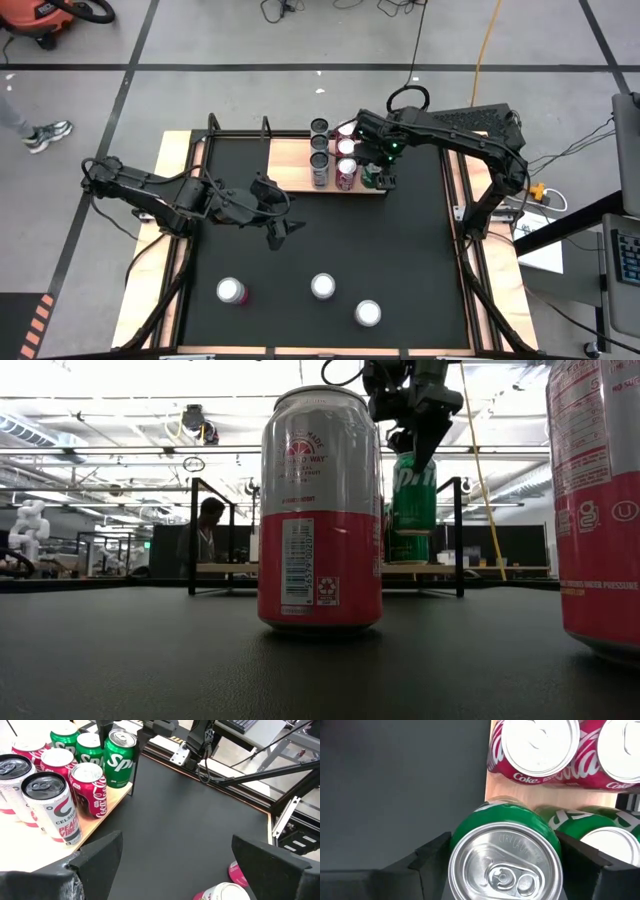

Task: Place canned beverage on shelf
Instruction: Put the green soda can on the shelf

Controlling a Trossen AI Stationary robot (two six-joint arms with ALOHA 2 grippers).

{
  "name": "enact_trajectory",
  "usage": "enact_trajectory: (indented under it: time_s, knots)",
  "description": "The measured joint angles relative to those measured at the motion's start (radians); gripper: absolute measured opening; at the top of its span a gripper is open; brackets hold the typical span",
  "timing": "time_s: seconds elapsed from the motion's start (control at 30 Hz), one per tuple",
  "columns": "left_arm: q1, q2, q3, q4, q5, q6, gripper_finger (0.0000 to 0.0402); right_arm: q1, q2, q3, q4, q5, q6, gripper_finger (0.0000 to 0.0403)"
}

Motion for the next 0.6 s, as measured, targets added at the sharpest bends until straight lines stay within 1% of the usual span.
enact_trajectory:
  time_s: [0.1,0.3,0.6]
  knots:
    - [0.0,0.0,0.0,0.0,0.0,0.001,0.0374,-0.004,-0.001,-0.014,0.018,0.0,-0.001,0.0272]
    - [0.0,0.0,0.0,0.0,-0.001,0.006,0.0374,-0.008,0.0,-0.095,0.042,0.0,-0.005,0.0272]
    - [0.0,0.0,0.0,0.0,-0.001,0.004,0.0374,-0.015,0.0,-0.123,0.1,0.004,-0.005,0.0272]
